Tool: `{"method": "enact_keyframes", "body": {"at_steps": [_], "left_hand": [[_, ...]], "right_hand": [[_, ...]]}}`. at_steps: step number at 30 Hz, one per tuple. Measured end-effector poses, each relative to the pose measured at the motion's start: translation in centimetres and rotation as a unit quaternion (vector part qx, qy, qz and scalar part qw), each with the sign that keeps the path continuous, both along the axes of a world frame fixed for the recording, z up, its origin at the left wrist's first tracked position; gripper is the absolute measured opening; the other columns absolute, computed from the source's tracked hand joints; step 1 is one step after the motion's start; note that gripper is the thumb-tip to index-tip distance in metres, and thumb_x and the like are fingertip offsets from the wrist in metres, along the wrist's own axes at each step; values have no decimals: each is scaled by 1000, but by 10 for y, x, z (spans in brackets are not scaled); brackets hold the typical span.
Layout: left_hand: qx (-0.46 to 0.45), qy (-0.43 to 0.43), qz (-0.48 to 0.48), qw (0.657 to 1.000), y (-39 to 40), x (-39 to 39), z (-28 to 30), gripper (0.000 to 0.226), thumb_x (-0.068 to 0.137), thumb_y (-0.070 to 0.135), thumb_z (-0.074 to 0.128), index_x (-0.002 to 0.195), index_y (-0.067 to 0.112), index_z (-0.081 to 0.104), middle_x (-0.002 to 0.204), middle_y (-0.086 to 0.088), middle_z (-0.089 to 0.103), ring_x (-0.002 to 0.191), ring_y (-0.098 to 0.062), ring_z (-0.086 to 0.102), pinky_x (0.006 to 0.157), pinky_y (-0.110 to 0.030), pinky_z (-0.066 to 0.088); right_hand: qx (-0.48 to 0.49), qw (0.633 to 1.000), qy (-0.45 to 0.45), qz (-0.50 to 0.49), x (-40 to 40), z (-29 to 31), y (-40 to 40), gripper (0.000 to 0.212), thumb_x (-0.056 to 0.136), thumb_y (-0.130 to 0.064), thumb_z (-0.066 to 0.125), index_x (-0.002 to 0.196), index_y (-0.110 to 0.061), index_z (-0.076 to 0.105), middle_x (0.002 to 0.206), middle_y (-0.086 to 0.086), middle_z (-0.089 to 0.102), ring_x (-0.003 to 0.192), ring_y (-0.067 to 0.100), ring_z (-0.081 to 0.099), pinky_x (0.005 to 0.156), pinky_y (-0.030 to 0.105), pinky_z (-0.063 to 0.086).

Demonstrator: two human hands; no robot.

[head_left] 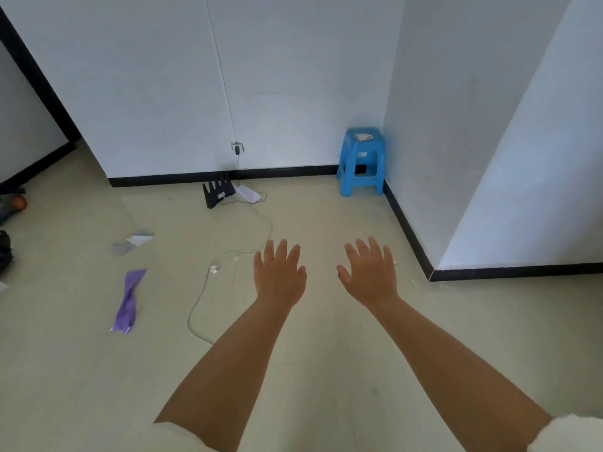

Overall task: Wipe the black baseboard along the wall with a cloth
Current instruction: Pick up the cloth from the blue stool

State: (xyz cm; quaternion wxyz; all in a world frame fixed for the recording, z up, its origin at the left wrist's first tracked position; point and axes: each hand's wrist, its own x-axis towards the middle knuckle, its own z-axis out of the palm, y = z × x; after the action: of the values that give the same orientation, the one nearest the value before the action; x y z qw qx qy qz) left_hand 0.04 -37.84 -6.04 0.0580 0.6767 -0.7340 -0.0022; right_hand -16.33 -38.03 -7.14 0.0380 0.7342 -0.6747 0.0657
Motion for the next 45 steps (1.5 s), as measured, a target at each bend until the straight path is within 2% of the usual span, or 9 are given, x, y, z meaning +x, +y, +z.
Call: {"method": "enact_keyframes", "body": {"at_steps": [8, 13, 21, 34, 40, 45], "left_hand": [[15, -8, -5, 1000, -241, 36, -8, 48, 96, 36, 28, 141, 23, 19, 153, -3, 14, 141, -27, 3, 114, -43, 7], [20, -12, -26, 999, -393, 37, -5, 48, 96, 37, 28, 141, 23, 18, 153, -2, 14, 141, -27, 4, 114, -43, 7], [34, 6, -51, 998, -647, -6, -27, 49, 96, 38, 28, 142, 24, 18, 153, -1, 15, 141, -26, 5, 114, -41, 8], [69, 26, -14, 997, -1042, -68, -49, 50, 95, 37, 30, 142, 23, 19, 152, -3, 18, 141, -26, 7, 114, -40, 10], [91, 15, -72, 993, -1235, -98, -65, 48, 95, 35, 32, 140, 21, 23, 152, -4, 19, 141, -26, 7, 114, -40, 11], [132, 11, -108, 985, -1362, -142, -84, 48, 96, 35, 31, 140, 21, 22, 152, -3, 17, 141, -25, 5, 114, -39, 8]], "right_hand": [[0, 1000, -11, -26, 31, -4, -240, 54, 95, -45, 32, 143, -19, 28, 150, 6, 28, 141, 26, 14, 113, 44, 11], [2, 998, -11, -57, 23, 1, -379, 54, 95, -44, 32, 143, -19, 27, 150, 7, 27, 141, 26, 13, 113, 44, 10], [14, 995, -19, -92, -28, -25, -619, 56, 96, -44, 30, 145, -20, 21, 152, 6, 24, 142, 25, 11, 114, 43, 8], [33, 990, -34, -129, -128, -48, -1020, 55, 94, -39, 40, 142, -13, 30, 147, 12, 31, 139, 28, 17, 110, 45, 15], [45, 981, -47, -183, -157, -68, -1185, 56, 94, -39, 41, 142, -13, 29, 148, 11, 29, 139, 26, 17, 110, 44, 16], [90, 970, -58, -219, -197, -90, -1285, 56, 94, -42, 39, 143, -16, 28, 150, 7, 27, 140, 25, 15, 110, 41, 14]]}}
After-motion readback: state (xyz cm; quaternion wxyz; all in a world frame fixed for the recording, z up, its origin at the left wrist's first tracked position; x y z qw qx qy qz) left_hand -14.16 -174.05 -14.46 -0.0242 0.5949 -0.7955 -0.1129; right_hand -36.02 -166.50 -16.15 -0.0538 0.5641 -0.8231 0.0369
